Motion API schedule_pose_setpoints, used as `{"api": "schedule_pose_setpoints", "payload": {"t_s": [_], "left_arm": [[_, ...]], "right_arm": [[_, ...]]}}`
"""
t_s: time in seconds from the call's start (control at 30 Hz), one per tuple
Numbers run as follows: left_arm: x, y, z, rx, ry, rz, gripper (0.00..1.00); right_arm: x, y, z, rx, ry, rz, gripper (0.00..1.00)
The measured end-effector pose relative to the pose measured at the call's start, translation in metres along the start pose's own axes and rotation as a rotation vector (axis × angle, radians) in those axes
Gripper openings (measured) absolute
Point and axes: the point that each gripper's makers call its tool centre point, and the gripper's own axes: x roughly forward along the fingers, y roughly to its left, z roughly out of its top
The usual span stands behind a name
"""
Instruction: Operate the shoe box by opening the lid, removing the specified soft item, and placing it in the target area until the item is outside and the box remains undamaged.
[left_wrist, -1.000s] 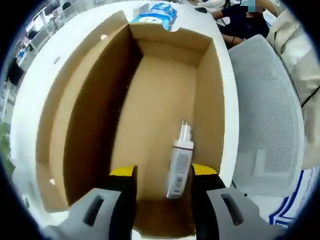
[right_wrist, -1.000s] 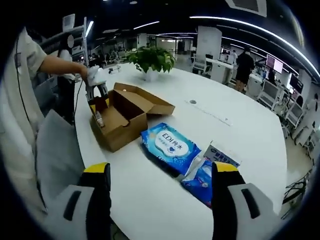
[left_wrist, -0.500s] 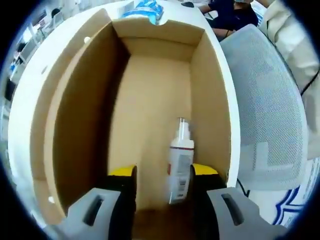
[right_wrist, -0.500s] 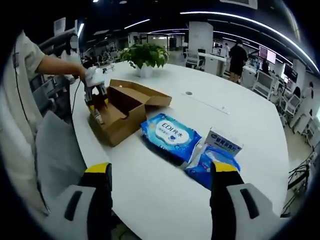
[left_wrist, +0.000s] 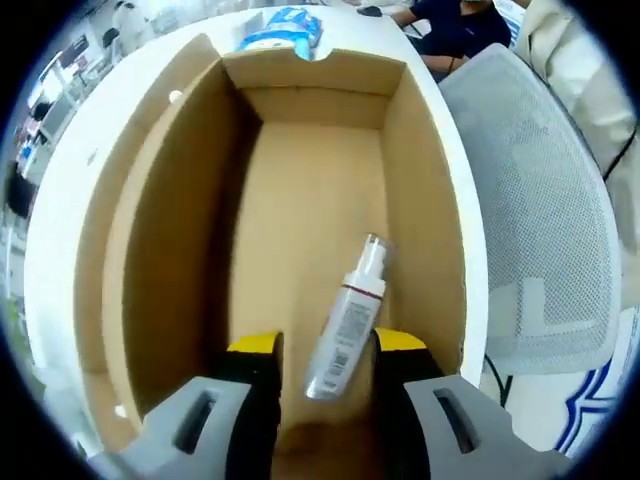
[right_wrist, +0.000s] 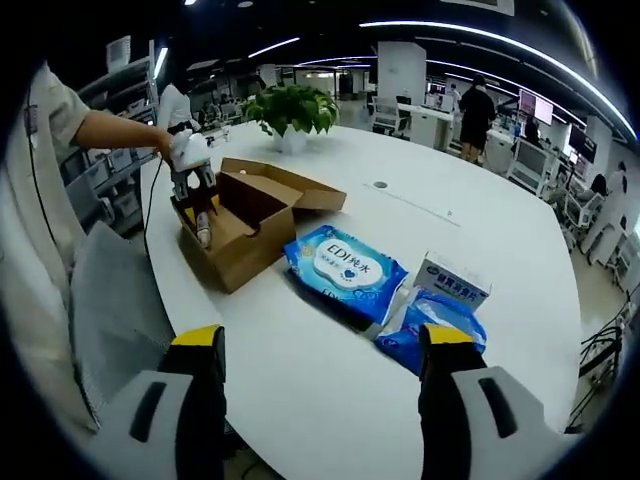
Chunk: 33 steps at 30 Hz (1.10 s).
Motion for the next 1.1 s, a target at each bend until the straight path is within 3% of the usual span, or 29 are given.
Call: {"api": "schedule_pose_setpoints", "payload": {"t_s": [0.13, 0.47, 0.63, 0.77, 1.1], "left_arm": [[0.005, -0.007, 0.004, 0.020, -0.001, -0.037, 0.33], [0.019, -0.007, 0.006, 0.052, 0.011, -0.035, 0.22], [0.022, -0.005, 0.006, 0.060, 0.016, -0.019, 0.21], [0.020, -0.001, 0.010, -0.010, -0.003, 0.008, 0.18], [0.012, -0.003, 0.016, -0.032, -0.039, 0.030, 0.17]], "right_arm": [[0.000, 0.000, -0.001, 0.001, 0.004, 0.000, 0.74], [0.000, 0.005, -0.002, 0.002, 0.006, 0.006, 0.72], [0.001, 0.008, -0.004, 0.001, 0.008, 0.013, 0.70], [0.003, 0.010, -0.002, 0.000, 0.005, 0.018, 0.70], [0.006, 0.017, 0.005, -0.007, -0.012, 0.037, 0.69]]}}
